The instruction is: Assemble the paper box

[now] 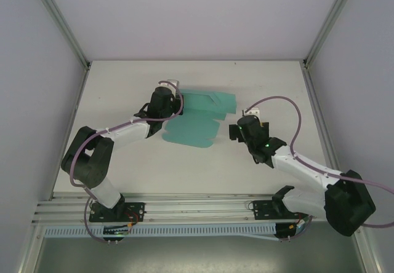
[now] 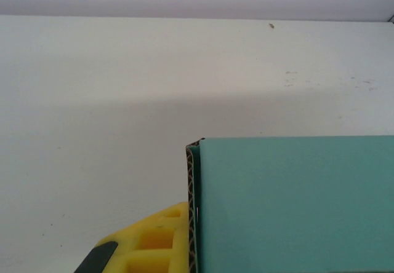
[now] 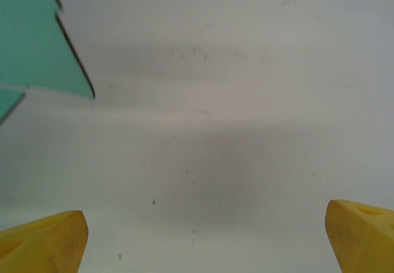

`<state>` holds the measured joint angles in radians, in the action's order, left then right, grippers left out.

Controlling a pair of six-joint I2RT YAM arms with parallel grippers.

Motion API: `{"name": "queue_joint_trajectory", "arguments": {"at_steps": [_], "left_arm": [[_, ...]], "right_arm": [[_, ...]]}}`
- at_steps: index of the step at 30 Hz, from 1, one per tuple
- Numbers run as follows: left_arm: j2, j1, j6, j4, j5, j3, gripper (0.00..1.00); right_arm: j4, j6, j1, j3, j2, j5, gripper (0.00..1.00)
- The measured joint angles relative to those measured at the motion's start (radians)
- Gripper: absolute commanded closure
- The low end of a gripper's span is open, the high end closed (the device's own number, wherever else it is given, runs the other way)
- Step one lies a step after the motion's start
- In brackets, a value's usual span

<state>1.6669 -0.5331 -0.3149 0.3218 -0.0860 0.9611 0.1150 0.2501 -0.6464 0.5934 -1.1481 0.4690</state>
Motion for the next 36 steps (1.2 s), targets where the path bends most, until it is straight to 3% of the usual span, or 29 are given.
{"name": "queue_joint_trajectory", "arguments": {"at_steps": [8, 17, 31, 36], "left_arm": [[0.0, 0.0, 0.019, 0.013, 0.037, 0.002, 1.0], [0.0, 0.004, 0.038, 0.028, 0.064, 0.002, 1.0], [0.0, 0.017, 0.076, 0.026, 0.095, 0.002, 1.0], [0.01, 0.025, 0.084, 0.018, 0.076, 0.009, 1.0]], "right_arm": [[-0.074, -0.028, 0.016, 0.053, -0.134, -0.032, 0.01], [-0.091, -0.119, 0.026, 0.144, -0.154, -0.06, 0.01], [-0.21, -0.231, 0.025, 0.15, -0.238, -0.078, 0.01], [-0.217, -0.326, -0.018, 0.205, -0.322, 0.003, 0.01]]}}
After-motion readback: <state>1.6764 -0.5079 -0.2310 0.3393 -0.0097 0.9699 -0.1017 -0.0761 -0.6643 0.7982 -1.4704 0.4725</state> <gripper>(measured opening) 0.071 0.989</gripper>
